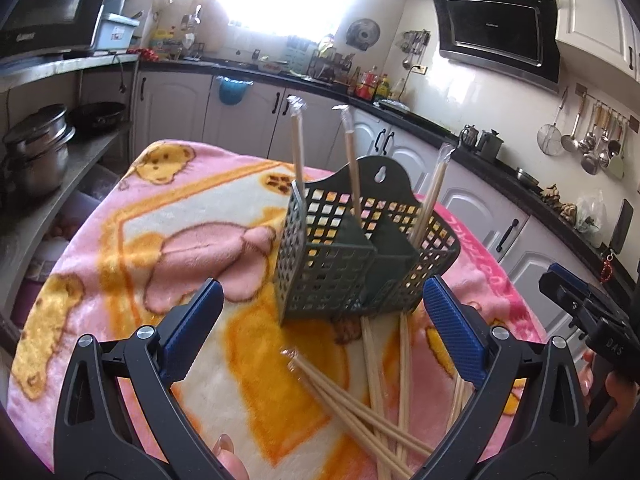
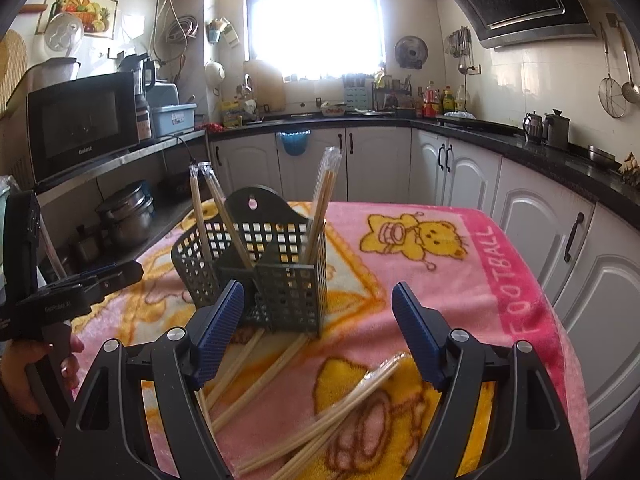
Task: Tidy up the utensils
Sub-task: 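Move both open tools back toward the remaining chopsticks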
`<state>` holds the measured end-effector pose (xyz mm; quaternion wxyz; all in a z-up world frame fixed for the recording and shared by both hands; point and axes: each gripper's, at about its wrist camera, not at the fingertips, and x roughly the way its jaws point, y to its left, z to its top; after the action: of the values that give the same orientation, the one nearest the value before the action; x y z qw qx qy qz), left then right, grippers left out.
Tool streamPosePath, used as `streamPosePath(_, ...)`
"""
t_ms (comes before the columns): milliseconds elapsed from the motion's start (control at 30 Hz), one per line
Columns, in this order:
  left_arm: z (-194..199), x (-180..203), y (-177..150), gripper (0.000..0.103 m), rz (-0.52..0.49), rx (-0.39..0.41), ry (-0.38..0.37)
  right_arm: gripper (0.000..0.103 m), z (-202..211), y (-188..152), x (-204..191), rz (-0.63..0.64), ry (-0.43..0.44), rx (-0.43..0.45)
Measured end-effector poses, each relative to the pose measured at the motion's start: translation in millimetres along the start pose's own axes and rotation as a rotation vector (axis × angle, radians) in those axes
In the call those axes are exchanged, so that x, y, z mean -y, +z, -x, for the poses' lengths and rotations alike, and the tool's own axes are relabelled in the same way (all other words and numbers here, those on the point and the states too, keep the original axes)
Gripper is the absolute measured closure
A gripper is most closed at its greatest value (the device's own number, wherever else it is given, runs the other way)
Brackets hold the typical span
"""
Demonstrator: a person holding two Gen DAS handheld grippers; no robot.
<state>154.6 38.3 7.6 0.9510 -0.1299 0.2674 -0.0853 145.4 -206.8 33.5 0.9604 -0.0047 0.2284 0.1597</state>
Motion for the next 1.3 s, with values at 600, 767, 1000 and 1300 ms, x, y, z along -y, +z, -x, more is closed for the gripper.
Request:
streamPosePath(600,-20,-20,-41,0.011,0.040,-0.151,0.015,0.029,-9,-38,-2,0.002,0.003,-0.103)
streamPosePath(767,-28,-20,-49,0.012,0.055,-0.193,0.000,0.029,-9,-46,2,-0.011,-0.004,-0.122)
streamPosePath(1000,-44,-20,-55,0.044,0.097,-0.248,-0.048,0.029,-14,-60,11,-0.044,-0.018,-0.166)
streamPosePath(1300,-80,-29,-45,0.052,0.159,-0.310,-0.064,0.029,-31,-63,30,-0.083,-0.046,-0.231)
